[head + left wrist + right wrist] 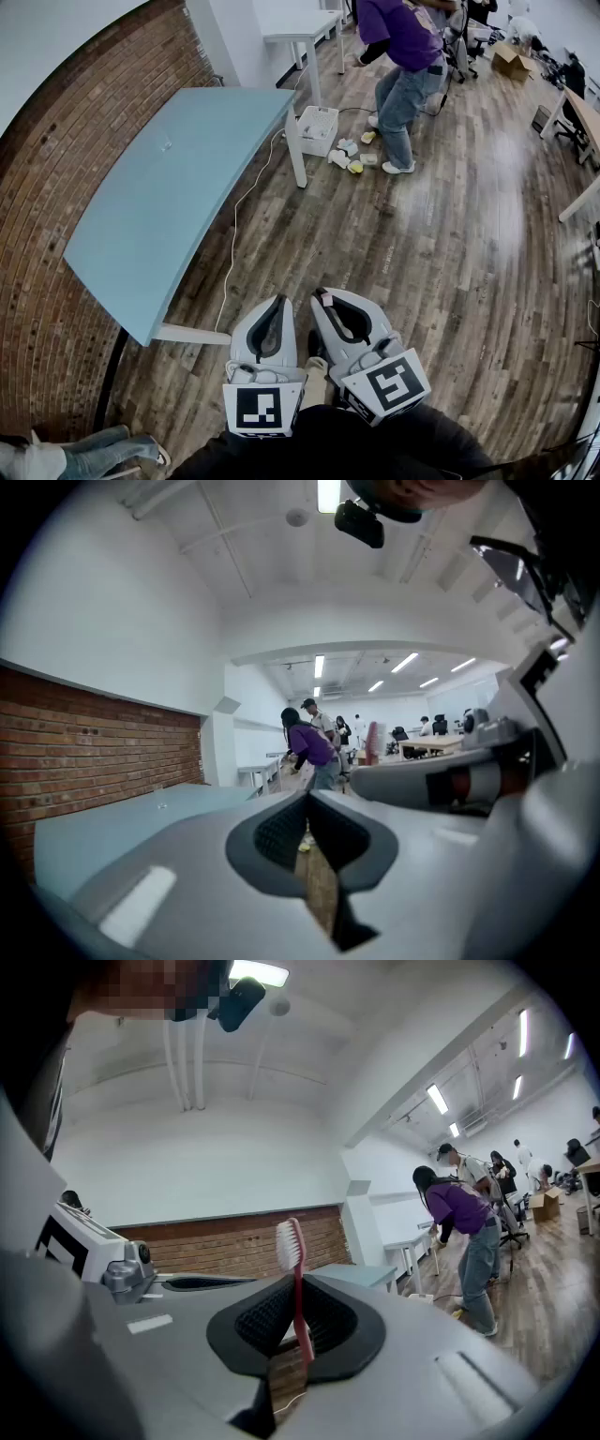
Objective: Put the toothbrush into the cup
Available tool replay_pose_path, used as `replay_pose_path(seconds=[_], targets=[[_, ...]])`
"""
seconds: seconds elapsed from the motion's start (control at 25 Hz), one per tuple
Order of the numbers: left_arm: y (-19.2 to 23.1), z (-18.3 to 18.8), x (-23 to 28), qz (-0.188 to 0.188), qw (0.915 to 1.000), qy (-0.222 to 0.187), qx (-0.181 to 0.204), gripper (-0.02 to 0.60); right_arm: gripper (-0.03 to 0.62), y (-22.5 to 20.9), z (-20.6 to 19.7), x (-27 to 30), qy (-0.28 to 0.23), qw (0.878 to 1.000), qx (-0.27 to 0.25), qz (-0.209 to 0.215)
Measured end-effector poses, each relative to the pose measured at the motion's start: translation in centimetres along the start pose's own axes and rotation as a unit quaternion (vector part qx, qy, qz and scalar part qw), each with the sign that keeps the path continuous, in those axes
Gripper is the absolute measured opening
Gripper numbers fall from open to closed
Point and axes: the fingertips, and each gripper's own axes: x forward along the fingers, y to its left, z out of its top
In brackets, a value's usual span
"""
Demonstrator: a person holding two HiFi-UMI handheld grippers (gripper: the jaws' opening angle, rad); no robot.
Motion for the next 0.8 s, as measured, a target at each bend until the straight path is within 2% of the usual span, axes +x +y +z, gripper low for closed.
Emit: replay_pose_path(seconds=[0.2, 0.6, 0.8], targets=[[1.9, 0.6, 4.1, -0.015, 0.9998, -0.009, -0.001, 0.008, 0.023, -2.0, 0.3, 3.9, -0.003, 1.0, -0.001, -0.008], [10.3, 3.9, 12.4, 0.015, 0.9985, -0.05, -0.013, 0.008, 0.023, -4.4, 3.6, 14.4, -0.008, 0.999, -0.035, 0.021], [12.9, 3.7, 15.7, 0.013, 0.9988, -0.046, -0.01, 0.008, 0.025, -6.0, 3.6, 18.9, -0.004, 0.999, -0.032, 0.022]])
